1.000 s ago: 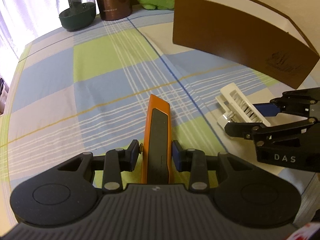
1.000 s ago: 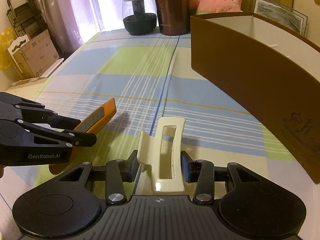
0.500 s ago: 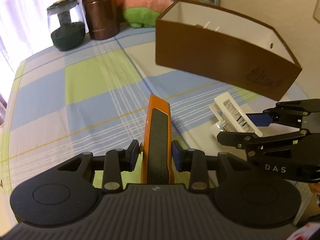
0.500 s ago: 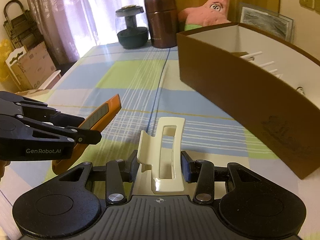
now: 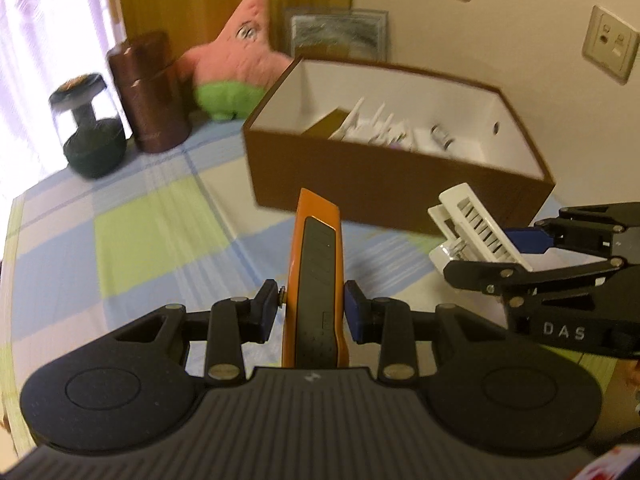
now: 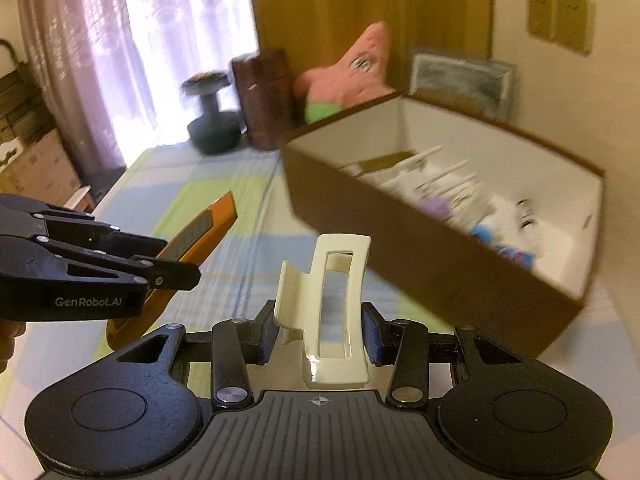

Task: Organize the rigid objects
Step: 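Lift orange knife with left tool while right tool carries white clip to brown box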

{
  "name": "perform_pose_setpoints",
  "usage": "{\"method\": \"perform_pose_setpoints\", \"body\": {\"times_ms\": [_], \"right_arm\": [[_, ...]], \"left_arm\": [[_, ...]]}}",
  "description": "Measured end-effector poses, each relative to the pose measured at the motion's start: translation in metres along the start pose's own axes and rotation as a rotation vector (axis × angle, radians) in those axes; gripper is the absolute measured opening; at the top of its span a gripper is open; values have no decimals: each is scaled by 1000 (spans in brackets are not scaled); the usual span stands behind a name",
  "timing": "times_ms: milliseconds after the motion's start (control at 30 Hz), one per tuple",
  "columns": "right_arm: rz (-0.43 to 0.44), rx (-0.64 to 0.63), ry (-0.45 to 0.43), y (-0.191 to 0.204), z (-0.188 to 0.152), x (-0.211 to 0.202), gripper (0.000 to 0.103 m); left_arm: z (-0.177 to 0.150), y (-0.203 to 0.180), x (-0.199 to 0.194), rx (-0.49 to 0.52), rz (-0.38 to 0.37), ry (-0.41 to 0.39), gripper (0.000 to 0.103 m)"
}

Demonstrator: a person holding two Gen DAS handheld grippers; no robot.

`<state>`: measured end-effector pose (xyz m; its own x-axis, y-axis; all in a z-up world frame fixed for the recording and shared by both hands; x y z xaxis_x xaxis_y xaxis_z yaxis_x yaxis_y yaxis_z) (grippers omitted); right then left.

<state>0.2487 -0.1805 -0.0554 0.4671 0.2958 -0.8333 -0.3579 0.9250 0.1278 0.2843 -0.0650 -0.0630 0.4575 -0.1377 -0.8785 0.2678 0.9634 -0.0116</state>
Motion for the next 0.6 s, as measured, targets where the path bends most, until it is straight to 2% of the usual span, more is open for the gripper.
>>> {"method": "perform_pose_setpoints", "body": {"times_ms": [300,600], "right_arm": [[-57,74,-63,-49,33,-31,40],[-98,111,-92,-107,69,-32,40]], "left_arm": [[59,-39,-6,79,-30,-62,30],[125,-72,9,108,-68,-73,30]]}}
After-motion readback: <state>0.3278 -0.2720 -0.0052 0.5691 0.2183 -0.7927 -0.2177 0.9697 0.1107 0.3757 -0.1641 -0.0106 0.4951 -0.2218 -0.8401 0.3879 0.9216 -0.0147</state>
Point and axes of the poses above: each gripper's, at about its wrist camera, not at the fingertips, and x roughly the way its jaws point, y to its left, z to its top, the point moved 4 cm from there along x, roughly the way its jaws point, and after that the axes turned 14 degrees about y, right-handed, at the moved point
